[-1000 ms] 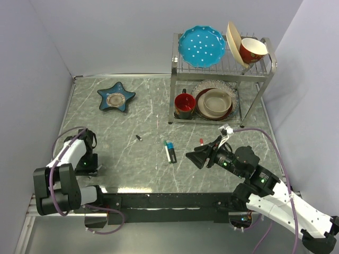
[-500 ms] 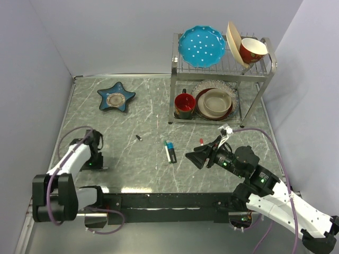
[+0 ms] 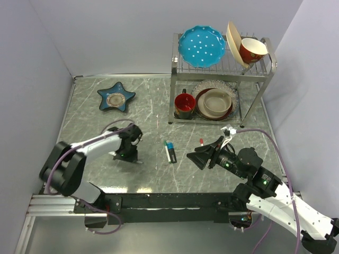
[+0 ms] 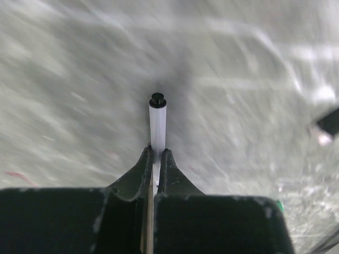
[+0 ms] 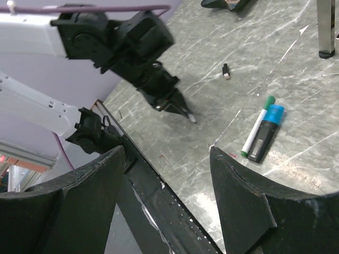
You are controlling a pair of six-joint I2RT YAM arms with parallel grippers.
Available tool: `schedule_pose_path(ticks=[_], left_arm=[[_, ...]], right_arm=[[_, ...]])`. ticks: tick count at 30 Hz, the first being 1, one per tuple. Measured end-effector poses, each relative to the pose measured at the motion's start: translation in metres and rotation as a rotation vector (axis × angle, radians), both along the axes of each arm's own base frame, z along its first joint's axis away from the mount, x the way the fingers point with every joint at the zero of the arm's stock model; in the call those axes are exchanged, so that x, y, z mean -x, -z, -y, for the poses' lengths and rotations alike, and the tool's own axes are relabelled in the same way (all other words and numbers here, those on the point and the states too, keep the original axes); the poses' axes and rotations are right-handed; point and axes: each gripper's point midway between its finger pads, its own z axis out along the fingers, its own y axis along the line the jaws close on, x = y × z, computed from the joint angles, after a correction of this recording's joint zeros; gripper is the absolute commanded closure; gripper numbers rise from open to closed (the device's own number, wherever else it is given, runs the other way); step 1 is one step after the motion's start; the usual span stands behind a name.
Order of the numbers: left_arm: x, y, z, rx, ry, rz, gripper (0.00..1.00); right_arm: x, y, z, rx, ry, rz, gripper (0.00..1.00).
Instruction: Insert the pens into the pen caps
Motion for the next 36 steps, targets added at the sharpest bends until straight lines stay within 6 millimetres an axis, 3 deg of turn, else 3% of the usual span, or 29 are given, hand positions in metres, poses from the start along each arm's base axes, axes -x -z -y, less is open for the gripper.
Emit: schedule_pose_path(ticks=[4, 6, 9, 14, 19, 23, 29, 31, 32, 36], left_arm=[[-0.012, 0.0, 0.025, 0.0, 0.053, 0.0, 0.89], [-0.013, 0.0, 0.032, 0.001, 0.08, 0.011, 0.69], [-0.01, 0.0, 0.035, -0.014, 0.121, 0.02, 0.53], [-0.01, -0.005, 0.039, -0.028, 0.208, 0.065, 0.37], [-0.019, -0.019, 0.04, -0.074, 0.363, 0.153, 0.35], [-0.038, -0.041, 0.042, -0.14, 0.54, 0.26, 0.37], [-0.059, -0.094, 0.063, -0.185, 1.053, 0.526, 0.44], [-0.061, -0.114, 0.067, -0.224, 1.216, 0.597, 0.39], [-0.063, -0.125, 0.068, -0.256, 1.303, 0.637, 0.31], [-0.06, -0.154, 0.074, -0.368, 1.678, 0.769, 0.35]], right_arm=[[0.001, 0.001, 0.001, 0.002, 0.001, -0.006, 0.27], [0.002, 0.0, 0.002, 0.0, 0.001, -0.003, 0.27], [0.003, -0.001, 0.003, -0.004, 0.002, 0.0, 0.27], [0.003, -0.001, 0.004, -0.006, 0.001, 0.002, 0.27], [0.004, -0.001, 0.004, -0.003, 0.001, 0.0, 0.27], [0.006, -0.002, 0.007, -0.006, 0.004, 0.003, 0.27], [0.009, -0.006, 0.012, -0.018, 0.008, 0.014, 0.27], [0.009, -0.005, 0.013, -0.016, 0.01, 0.013, 0.27], [0.01, -0.005, 0.014, -0.016, 0.012, 0.013, 0.27], [0.011, -0.006, 0.015, -0.015, 0.011, 0.012, 0.27]])
